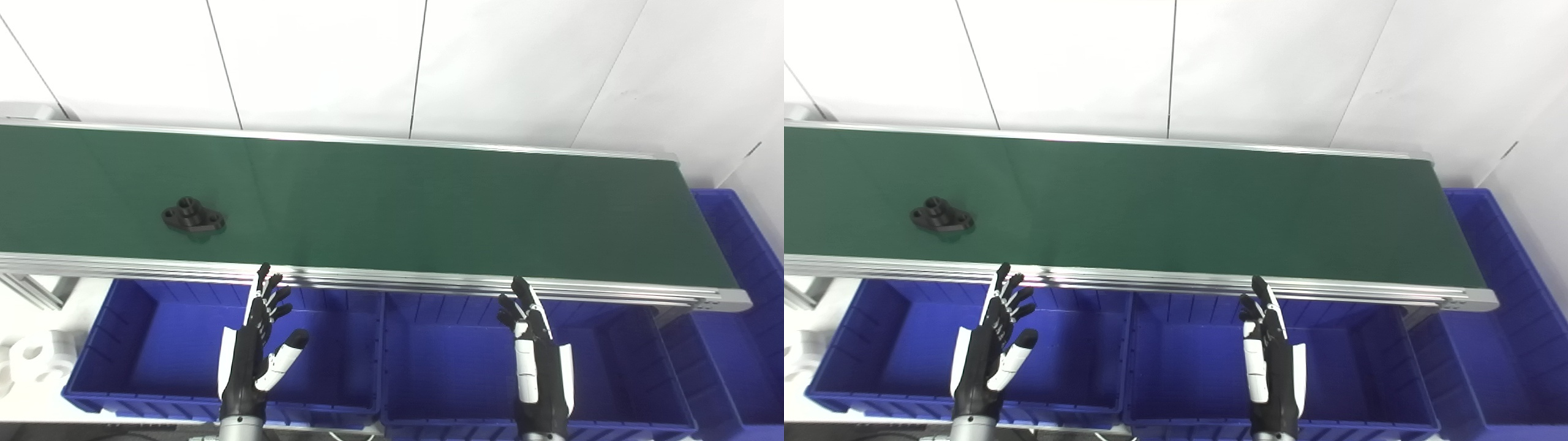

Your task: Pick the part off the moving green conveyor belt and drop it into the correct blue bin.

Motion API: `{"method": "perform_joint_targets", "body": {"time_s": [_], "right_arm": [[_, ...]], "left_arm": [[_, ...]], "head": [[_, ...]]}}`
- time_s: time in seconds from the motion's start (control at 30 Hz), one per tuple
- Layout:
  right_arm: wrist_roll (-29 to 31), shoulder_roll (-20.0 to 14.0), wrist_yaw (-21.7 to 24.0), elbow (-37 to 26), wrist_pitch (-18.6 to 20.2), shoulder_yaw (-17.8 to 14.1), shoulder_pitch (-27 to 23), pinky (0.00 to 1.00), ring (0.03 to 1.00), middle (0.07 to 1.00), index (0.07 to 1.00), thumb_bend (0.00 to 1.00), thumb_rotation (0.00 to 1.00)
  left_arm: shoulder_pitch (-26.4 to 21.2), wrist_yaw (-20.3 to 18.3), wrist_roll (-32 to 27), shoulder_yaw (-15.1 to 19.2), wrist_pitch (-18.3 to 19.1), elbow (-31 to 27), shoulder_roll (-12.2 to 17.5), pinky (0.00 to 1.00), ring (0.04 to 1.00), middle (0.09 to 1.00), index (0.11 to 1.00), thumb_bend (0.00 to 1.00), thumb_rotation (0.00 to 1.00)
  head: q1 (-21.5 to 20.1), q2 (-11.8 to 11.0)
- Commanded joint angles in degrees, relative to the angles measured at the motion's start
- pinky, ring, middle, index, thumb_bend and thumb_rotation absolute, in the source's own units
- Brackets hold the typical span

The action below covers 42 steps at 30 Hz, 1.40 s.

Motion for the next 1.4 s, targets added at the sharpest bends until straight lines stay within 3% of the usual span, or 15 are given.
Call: {"method": "perform_joint_targets", "body": {"time_s": [0.0,0.57,1.37], "right_arm": [[-0.1,0.2,-0.4,-0.8,-2.4,0.5,-0.8,0.84,0.871,0.932,0.912,0.67,0.96],[-0.1,-0.1,-0.3,-0.7,-2.2,0.5,-0.8,0.85,0.875,0.935,0.913,0.67,0.96],[0.0,-0.5,-0.1,-0.2,-2.0,0.6,-0.9,0.86,0.880,0.935,0.916,0.68,0.96]], "left_arm": [[-0.4,0.8,0.7,-0.1,-2.2,-1.2,-0.1,0.80,0.874,0.940,0.986,0.89,0.83],[-0.6,0.6,0.3,-0.5,-2.4,-1.0,0.3,0.80,0.860,0.933,0.979,0.86,0.81],[-0.6,0.8,1.2,-0.5,-2.1,-0.7,0.1,0.80,0.852,0.927,0.976,0.88,0.82]], "head": [[0.1,0.0],[0.4,0.1],[0.6,-0.1]]}}
